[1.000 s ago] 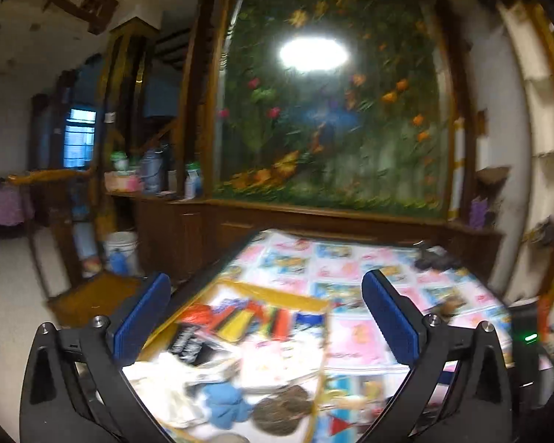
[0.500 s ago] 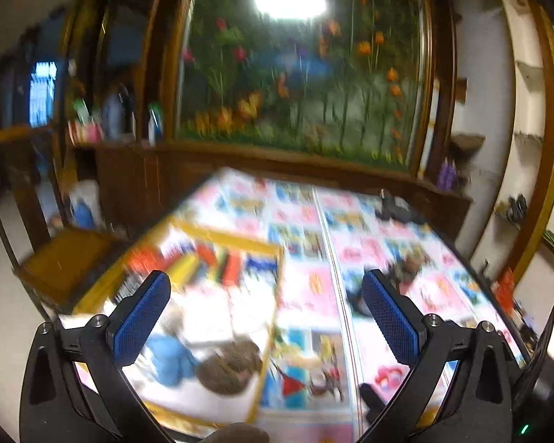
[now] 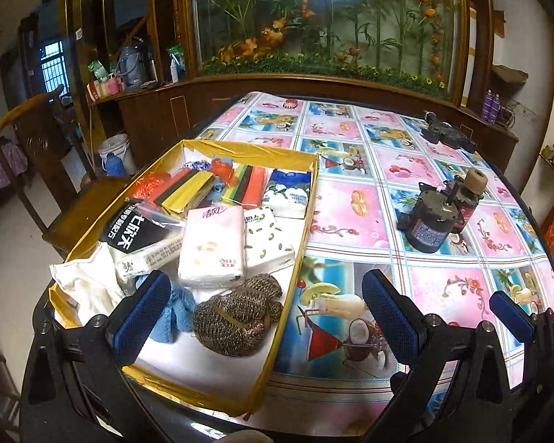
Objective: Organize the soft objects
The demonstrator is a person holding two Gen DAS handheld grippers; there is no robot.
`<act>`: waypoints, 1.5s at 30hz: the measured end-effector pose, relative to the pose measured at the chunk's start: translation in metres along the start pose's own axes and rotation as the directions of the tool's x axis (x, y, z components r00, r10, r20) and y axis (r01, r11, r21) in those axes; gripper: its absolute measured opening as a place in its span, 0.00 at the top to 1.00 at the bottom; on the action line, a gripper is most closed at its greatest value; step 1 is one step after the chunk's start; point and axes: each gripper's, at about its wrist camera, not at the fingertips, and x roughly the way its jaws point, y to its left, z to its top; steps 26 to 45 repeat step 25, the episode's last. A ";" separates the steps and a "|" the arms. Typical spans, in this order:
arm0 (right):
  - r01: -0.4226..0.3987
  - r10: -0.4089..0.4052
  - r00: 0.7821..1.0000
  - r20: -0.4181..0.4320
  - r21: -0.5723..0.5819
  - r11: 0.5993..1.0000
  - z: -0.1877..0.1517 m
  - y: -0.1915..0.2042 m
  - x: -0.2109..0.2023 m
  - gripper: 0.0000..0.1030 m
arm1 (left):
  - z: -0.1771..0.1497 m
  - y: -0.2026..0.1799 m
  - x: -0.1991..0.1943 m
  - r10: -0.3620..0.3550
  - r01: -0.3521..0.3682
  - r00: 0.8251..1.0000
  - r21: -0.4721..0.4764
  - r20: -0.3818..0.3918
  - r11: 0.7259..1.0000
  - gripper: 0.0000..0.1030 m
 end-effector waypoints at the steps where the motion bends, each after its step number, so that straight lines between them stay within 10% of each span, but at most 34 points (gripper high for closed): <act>1: -0.002 0.002 1.000 -0.011 0.005 1.000 0.001 -0.001 0.003 0.00 | -0.001 0.001 0.004 -0.004 0.004 1.000 -0.003 -0.009 1.000 0.00; 45: -0.036 0.034 0.996 -0.082 -0.019 0.999 0.004 0.014 0.020 0.00 | -0.007 0.006 0.021 0.004 -0.004 0.997 -0.008 -0.080 1.000 0.00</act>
